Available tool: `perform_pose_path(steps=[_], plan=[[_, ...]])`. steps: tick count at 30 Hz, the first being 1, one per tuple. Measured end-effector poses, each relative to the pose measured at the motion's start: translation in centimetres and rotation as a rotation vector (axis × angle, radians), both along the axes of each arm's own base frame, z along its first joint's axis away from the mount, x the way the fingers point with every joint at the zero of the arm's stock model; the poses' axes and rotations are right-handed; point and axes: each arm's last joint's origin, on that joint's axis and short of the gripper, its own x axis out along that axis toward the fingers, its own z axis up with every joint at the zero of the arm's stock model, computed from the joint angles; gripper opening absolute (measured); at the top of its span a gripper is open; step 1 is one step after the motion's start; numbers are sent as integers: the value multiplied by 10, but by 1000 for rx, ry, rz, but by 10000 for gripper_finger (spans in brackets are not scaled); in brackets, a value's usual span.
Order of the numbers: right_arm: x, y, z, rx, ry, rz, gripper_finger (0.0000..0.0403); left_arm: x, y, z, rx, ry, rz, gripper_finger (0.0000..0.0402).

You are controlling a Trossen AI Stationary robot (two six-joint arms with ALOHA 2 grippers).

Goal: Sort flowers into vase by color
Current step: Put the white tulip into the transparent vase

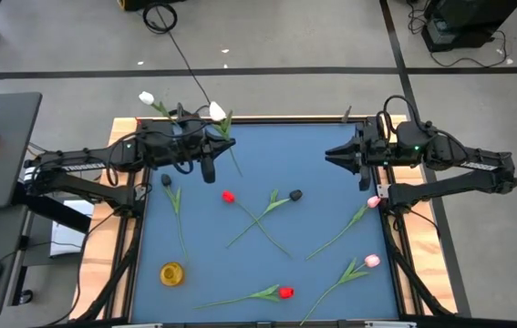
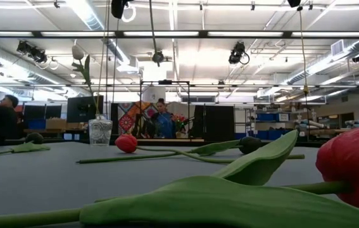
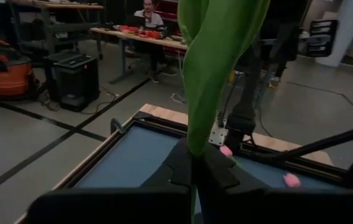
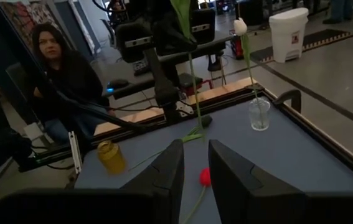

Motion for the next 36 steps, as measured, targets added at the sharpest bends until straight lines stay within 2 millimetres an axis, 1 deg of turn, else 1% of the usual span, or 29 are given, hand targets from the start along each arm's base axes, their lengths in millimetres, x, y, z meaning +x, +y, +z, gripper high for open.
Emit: perform_pose_path(steps=[7, 11, 15, 20, 27, 32, 36], plan=[[0, 2, 0, 34, -2, 58, 84, -6, -1, 5, 14, -20, -5, 10], [-1, 2, 1, 32, -9, 70, 84, -15, -4, 8, 5, -23, -13, 10], [0, 2, 1, 33, -11, 70, 84, -25, -8, 6, -4, 33, -11, 10], [0, 2, 2, 32, -18, 70, 84, -41, -12, 1, -28, 120, 40, 10], [0, 2, 2, 32, -18, 71, 84, -54, -13, 6, -18, 106, 53, 10], [0, 2, 2, 32, -18, 70, 84, -61, -14, 5, -9, 130, 51, 10], [0, 2, 2, 32, -18, 70, 84, -71, -15, 4, -17, 159, 52, 10]])
